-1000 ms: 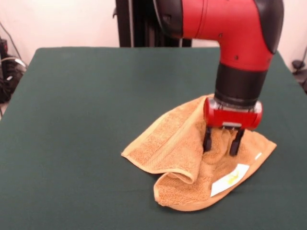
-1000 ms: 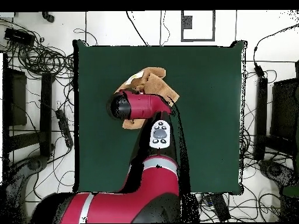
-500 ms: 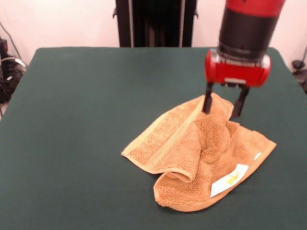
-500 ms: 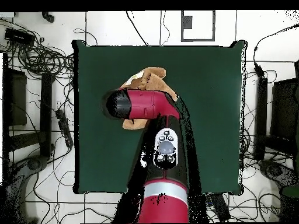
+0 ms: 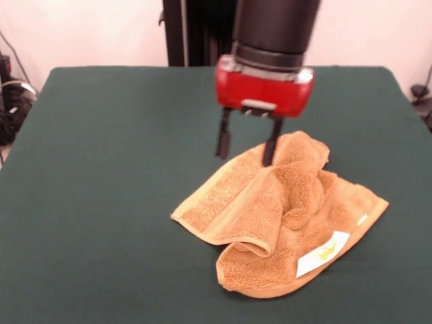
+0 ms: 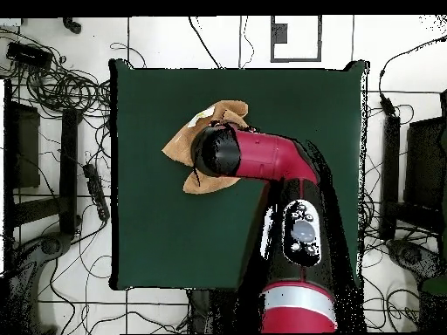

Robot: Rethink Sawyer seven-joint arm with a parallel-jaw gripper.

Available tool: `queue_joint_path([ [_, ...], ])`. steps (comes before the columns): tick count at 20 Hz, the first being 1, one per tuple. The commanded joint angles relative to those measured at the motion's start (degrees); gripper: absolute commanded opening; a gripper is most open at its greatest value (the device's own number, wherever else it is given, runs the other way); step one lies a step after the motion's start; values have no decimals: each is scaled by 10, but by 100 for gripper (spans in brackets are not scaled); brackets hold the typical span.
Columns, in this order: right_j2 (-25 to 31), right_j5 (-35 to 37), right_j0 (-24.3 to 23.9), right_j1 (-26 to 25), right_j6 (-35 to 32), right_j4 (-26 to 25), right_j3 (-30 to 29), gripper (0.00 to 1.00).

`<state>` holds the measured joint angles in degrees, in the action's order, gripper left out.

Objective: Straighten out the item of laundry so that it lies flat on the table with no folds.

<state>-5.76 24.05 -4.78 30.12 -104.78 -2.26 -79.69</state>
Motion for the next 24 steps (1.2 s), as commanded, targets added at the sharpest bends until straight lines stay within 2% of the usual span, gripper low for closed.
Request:
queue_joint_path([
  [1,95,-60,-19,-76,-7,-41,-86,100],
  [9,122,-96,-45,-97,-9,-68,-77,100],
  [24,135,-152,-69,-148,-29,-109,-50,100],
])
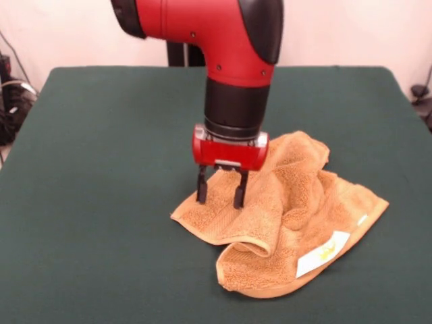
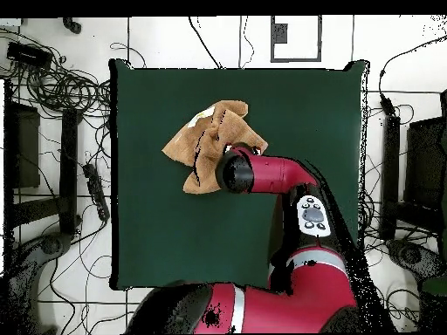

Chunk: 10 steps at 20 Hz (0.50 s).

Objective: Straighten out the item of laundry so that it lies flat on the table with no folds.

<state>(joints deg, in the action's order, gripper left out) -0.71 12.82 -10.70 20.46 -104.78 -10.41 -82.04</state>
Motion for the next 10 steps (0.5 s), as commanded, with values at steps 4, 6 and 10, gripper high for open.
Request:
queue_joint_path([
  [4,80,-52,-12,-69,-33,-33,-10,100],
  [6,82,-57,-16,-75,-31,-36,-5,100],
  [10,84,-59,-20,-82,-30,-40,5,100],
])
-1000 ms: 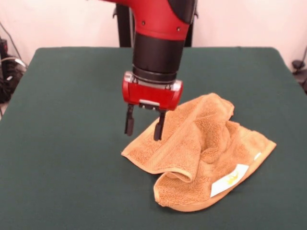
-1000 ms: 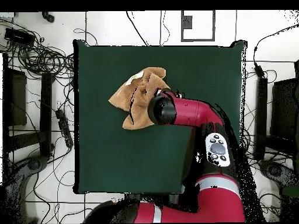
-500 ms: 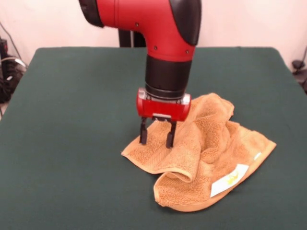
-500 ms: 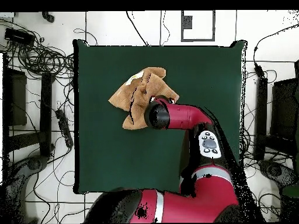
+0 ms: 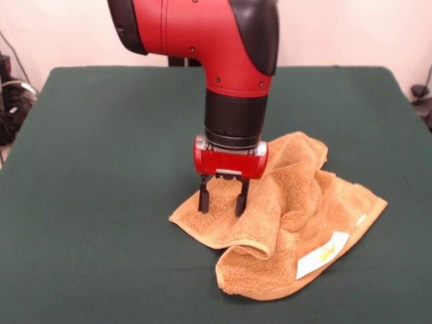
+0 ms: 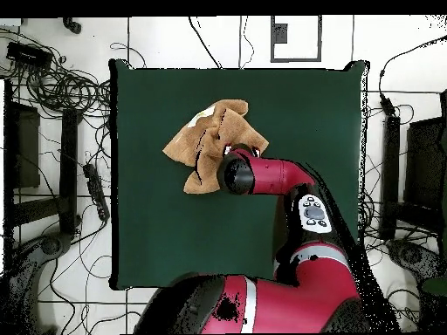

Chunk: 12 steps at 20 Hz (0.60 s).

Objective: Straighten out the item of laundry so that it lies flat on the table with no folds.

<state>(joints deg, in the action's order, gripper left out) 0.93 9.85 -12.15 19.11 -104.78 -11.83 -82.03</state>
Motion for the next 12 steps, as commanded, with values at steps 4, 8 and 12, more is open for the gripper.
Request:
queue_joint_path([
  [4,70,-32,-9,-74,-29,-27,9,100],
  [8,56,-33,1,-75,-34,-27,11,100],
  [12,50,-33,6,-75,-40,-24,10,0],
])
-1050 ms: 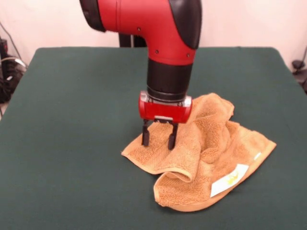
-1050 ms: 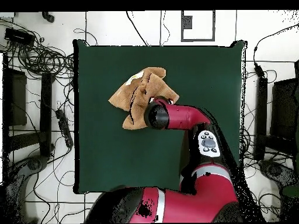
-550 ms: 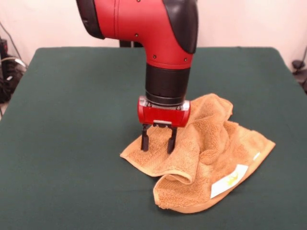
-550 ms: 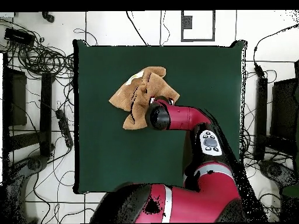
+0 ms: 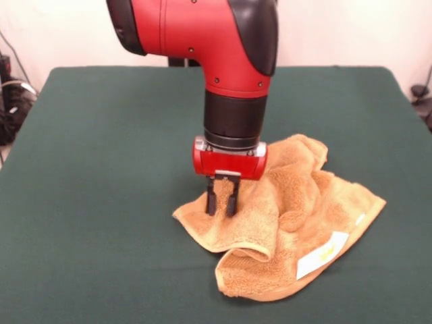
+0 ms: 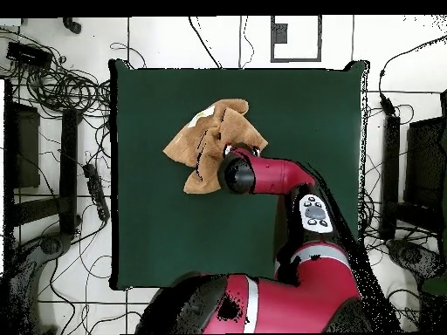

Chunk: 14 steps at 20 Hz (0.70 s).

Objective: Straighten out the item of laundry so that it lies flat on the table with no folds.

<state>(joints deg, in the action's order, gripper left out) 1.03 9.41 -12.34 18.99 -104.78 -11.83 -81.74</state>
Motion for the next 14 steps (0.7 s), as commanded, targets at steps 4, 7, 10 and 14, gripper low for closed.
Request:
queue_joint_path([
  [4,42,-32,13,-72,-46,-21,6,0],
  [7,35,-43,19,-72,-58,-17,3,0],
  [10,28,-44,23,-71,-72,-7,-4,0],
  [14,-22,-17,47,-21,-111,10,-66,0],
])
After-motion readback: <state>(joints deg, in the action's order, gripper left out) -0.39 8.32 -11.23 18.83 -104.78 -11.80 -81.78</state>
